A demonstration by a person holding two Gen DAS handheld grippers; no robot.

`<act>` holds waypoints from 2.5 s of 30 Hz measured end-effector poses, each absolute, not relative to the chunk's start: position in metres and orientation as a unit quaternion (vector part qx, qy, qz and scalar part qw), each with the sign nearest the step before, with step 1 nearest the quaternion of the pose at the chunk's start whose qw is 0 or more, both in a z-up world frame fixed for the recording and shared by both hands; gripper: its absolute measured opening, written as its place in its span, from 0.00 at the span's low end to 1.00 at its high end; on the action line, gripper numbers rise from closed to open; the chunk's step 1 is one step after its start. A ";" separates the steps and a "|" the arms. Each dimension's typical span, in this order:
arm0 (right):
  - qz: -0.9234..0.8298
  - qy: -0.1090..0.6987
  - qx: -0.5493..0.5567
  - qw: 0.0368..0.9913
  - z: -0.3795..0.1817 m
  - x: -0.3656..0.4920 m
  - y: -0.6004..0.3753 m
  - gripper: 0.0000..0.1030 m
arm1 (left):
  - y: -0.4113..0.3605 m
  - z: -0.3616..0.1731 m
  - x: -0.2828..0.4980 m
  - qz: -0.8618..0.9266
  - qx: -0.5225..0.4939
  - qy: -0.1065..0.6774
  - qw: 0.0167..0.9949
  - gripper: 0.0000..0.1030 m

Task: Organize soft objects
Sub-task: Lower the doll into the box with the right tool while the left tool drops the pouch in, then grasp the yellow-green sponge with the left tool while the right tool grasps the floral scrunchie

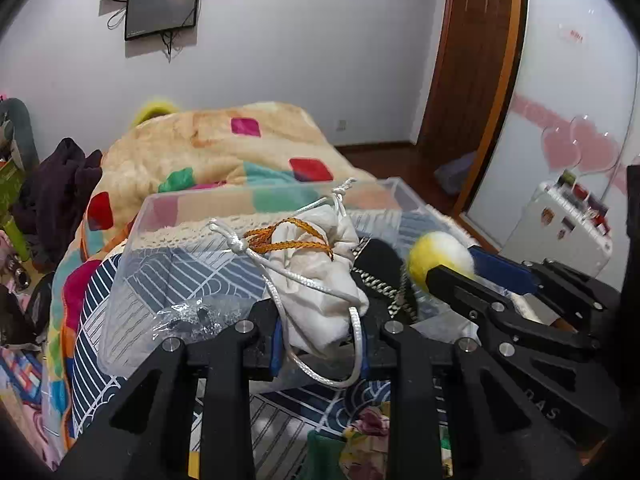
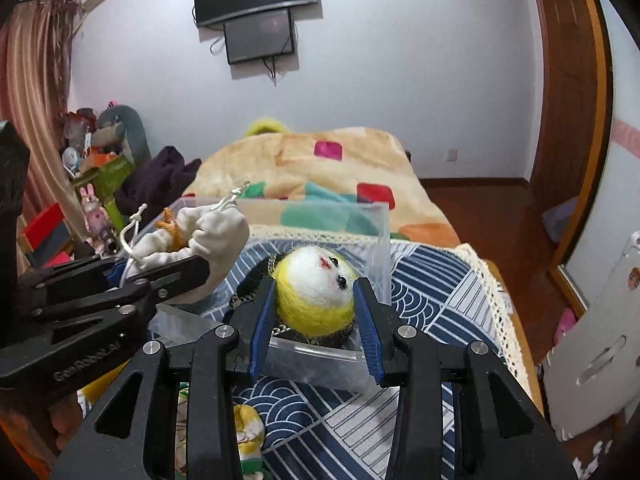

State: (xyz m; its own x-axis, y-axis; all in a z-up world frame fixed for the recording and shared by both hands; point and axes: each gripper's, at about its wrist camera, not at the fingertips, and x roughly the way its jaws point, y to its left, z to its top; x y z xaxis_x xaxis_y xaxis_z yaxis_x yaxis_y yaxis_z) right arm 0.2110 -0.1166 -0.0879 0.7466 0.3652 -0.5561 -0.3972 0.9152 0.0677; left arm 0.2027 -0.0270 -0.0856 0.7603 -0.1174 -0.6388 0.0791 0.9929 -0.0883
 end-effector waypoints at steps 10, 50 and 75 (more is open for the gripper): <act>0.201 0.311 -0.038 0.928 -0.093 0.212 -0.114 0.37 | -0.029 -0.094 0.205 -0.047 -0.020 0.363 0.931 0.36; 0.277 0.317 -0.059 0.905 -0.113 0.151 -0.096 0.77 | 0.018 -0.113 0.075 0.007 -0.030 0.307 0.951 0.81; 0.304 0.346 -0.027 0.887 -0.127 0.150 -0.112 0.21 | 0.032 -0.133 0.074 0.009 -0.060 0.329 0.942 0.28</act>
State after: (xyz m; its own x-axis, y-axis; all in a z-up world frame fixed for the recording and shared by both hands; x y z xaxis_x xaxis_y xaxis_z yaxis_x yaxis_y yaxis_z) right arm 0.1505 -0.1116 -0.1273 0.5766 0.5203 -0.6300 -0.5577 0.8141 0.1619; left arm 0.0743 0.0315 -0.1326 0.7832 -0.0223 -0.6214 -0.0571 0.9926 -0.1076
